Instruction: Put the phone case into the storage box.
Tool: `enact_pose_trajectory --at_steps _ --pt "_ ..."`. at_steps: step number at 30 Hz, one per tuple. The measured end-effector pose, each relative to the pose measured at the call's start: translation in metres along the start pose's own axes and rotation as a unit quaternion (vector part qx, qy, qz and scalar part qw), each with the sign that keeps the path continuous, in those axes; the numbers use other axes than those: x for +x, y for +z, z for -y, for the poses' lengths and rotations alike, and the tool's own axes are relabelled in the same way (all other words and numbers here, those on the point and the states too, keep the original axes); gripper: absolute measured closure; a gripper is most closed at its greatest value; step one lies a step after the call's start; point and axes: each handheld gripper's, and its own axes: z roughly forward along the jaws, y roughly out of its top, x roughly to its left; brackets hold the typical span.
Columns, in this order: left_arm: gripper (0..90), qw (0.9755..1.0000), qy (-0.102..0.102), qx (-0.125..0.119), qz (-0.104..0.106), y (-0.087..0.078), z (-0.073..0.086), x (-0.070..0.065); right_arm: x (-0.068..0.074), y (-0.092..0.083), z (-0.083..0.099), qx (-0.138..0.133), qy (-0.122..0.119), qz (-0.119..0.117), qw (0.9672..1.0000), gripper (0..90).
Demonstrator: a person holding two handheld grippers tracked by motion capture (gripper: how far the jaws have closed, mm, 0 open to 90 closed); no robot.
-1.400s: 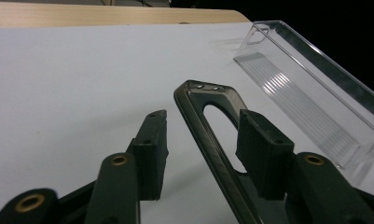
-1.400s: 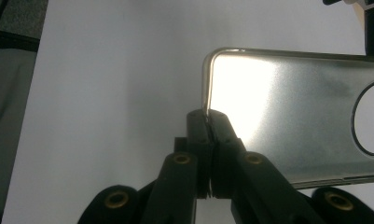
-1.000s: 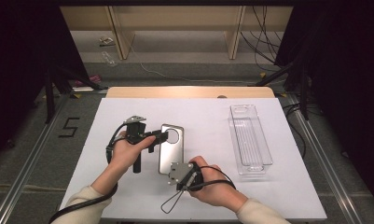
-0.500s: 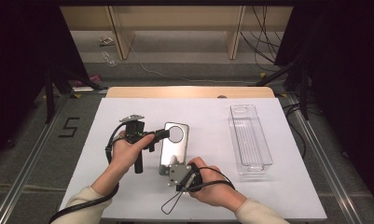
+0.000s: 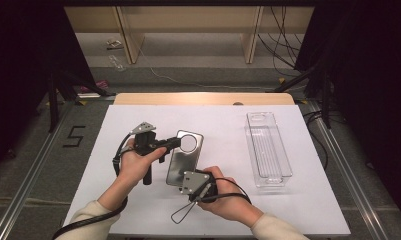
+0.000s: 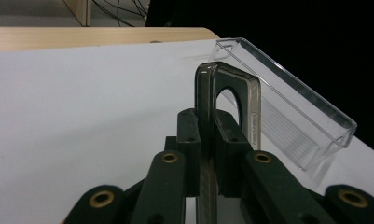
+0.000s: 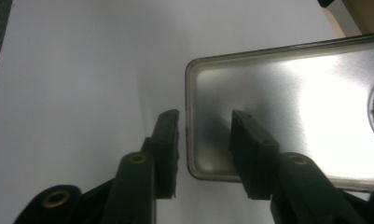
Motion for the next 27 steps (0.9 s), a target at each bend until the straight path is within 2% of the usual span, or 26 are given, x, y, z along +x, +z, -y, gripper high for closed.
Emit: enact_pose_trajectory --at_steps 5,7,13,17,27 --pt "81.7 0.9992 0.038 -0.007 -0.005 -0.001 0.001 -0.002 -0.005 -0.002 0.001 -0.028 0.037 0.018 0.9988 46.8" --pt "81.7 0.9992 0.037 -0.011 -0.003 -0.001 0.001 -0.003 -0.007 -0.004 0.002 -0.034 0.051 0.025 0.9978 43.6" --pt "81.6 0.9983 0.053 -0.023 -0.004 -0.003 0.001 -0.005 -0.013 -0.007 0.004 -0.058 0.085 0.039 0.9939 37.5" --pt "81.6 0.9979 0.059 -0.028 -0.006 -0.005 0.001 -0.004 -0.016 -0.01 0.005 -0.074 0.101 0.048 0.991 33.8" --pt "81.6 0.997 0.066 -0.038 -0.013 -0.008 0.003 -0.005 -0.021 -0.012 0.008 -0.091 0.13 0.052 0.986 26.4"
